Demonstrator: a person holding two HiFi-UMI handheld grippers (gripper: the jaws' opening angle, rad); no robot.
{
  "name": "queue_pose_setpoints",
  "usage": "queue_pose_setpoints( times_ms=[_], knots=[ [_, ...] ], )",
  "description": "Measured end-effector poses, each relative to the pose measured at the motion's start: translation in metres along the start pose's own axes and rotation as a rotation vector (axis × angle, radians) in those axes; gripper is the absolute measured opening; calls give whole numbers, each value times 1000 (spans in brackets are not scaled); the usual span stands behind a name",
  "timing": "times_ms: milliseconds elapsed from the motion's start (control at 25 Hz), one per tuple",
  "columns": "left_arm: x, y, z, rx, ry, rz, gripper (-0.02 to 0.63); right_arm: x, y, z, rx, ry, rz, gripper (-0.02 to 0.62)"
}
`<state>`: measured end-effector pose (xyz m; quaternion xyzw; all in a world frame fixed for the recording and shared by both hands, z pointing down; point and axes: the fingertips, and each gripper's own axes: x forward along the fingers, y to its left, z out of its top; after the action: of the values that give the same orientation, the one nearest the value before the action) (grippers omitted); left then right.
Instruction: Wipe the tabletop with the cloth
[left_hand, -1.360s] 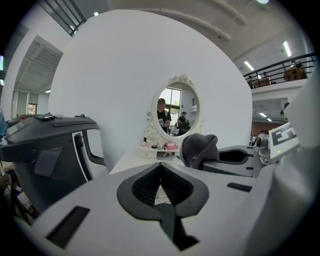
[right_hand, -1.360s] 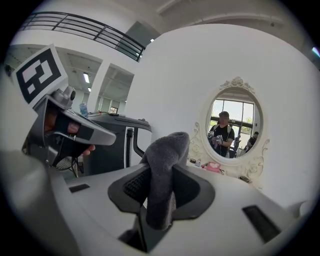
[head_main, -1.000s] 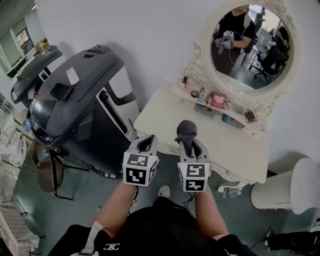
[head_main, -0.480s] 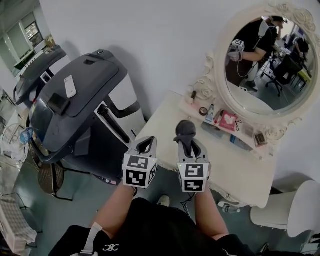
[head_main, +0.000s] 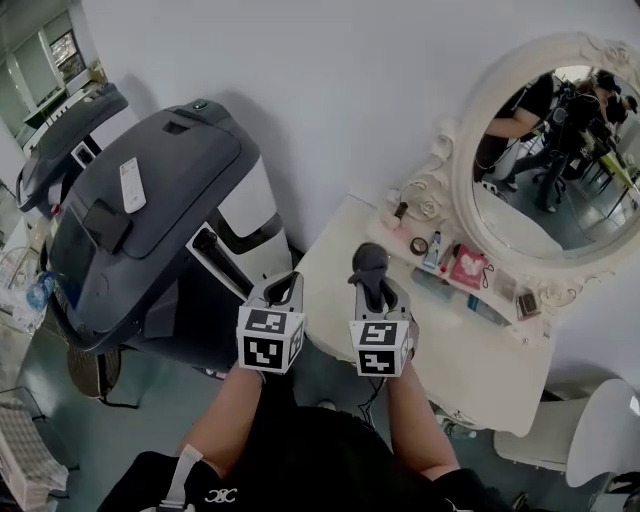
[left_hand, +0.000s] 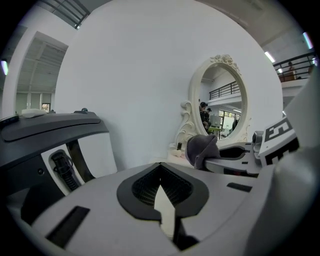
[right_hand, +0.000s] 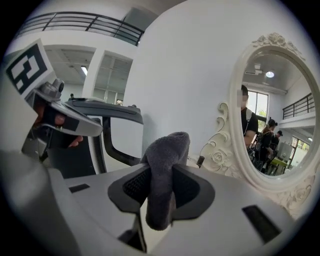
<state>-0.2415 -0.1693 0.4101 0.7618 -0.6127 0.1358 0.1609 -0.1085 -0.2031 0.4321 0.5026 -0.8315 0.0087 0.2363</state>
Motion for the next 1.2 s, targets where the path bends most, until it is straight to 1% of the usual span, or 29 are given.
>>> queue_pose_setpoints(
  times_ms=[240,360,560,720,840,960,1040,1200],
  knots=[
    [40,47,38,11,-19,-51,6,73,-5,16,-105,102,-65,107],
    [55,72,54,15,-24,-81,6,110,-8,27,-179,139,-98,107],
    [75,95,66,33,-11,-162,6,169,-10,37,-368,233,-159,107],
    [84,103,71,54,0,-232,6,212,-8,35,-531,329,-181,107],
    [89,109,73,58,9,-264,6,239,-14,27,-609,410,-191,107],
    [94,116,71,53,27,-280,6,261,-28,15,-659,508,-224,107],
    [96,121,67,49,43,-285,6,276,-33,4,-666,583,-242,107],
    [103,129,60,52,69,-283,6,306,-41,-14,-608,697,-291,107]
  ],
)
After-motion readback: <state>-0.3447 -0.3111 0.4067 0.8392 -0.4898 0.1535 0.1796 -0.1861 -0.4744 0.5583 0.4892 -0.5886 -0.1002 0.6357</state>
